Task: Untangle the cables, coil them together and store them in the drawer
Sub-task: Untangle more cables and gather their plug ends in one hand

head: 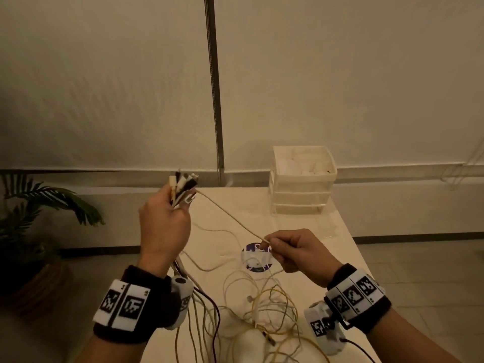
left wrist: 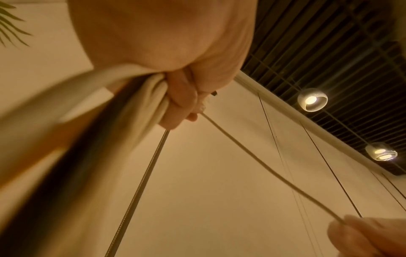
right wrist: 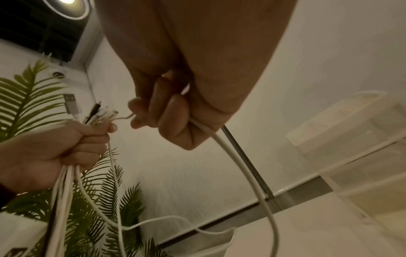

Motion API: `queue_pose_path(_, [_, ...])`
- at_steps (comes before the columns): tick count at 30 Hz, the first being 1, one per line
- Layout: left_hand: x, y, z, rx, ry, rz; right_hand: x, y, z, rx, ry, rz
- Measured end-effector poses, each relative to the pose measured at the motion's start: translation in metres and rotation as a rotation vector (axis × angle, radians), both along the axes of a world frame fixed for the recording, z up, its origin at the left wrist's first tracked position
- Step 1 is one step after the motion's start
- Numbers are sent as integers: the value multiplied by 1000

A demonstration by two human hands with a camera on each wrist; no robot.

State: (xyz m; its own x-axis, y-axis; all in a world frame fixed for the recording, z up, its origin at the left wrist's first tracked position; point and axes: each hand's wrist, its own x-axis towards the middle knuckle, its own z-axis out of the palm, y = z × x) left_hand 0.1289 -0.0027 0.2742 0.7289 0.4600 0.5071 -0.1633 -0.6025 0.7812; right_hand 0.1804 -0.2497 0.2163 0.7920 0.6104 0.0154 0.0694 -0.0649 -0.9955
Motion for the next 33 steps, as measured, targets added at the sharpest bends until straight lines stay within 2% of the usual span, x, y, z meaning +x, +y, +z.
queue_pose_path(5, [-1, 20, -1, -191, -40, 77, -4, -7, -12, -80, -109, -47])
queue_pose_path(8, [-10, 25, 5, -222, -59, 94, -9, -15, -19, -87, -99, -43])
queue_pose_path(11, [-14, 37, 9, -366, -112, 149, -17, -23, -36, -129, -41, -58])
queue_pose_path(15, [-23, 27, 15, -347, -164, 10, -28, -29, -59, -169, 47, -136])
queue_pose_path(18, [-30, 15, 23, -335, -210, -1, -39, -27, -64, -158, 36, -152])
queue_pose_path(21, [-37, 10, 34, -427, -285, -12, -55, -30, -71, -193, 11, -157])
queue_pose_path(23, [-38, 9, 34, -380, -269, -29, -68, -30, -78, -176, 26, -186])
queue_pose_path(25, [-39, 5, 32, -242, -178, -41, -75, -28, -79, -78, 68, -231])
queue_pose_path(30, [-57, -15, 31, 80, -94, 66, -76, -21, -42, 44, 48, -232])
queue_pose_path(32, [-63, -28, 27, 171, -47, -13, -77, -21, -24, 57, 27, -222])
queue_pose_path(33, [-63, -35, 23, 172, 3, -110, -78, -20, -16, 71, 17, -217])
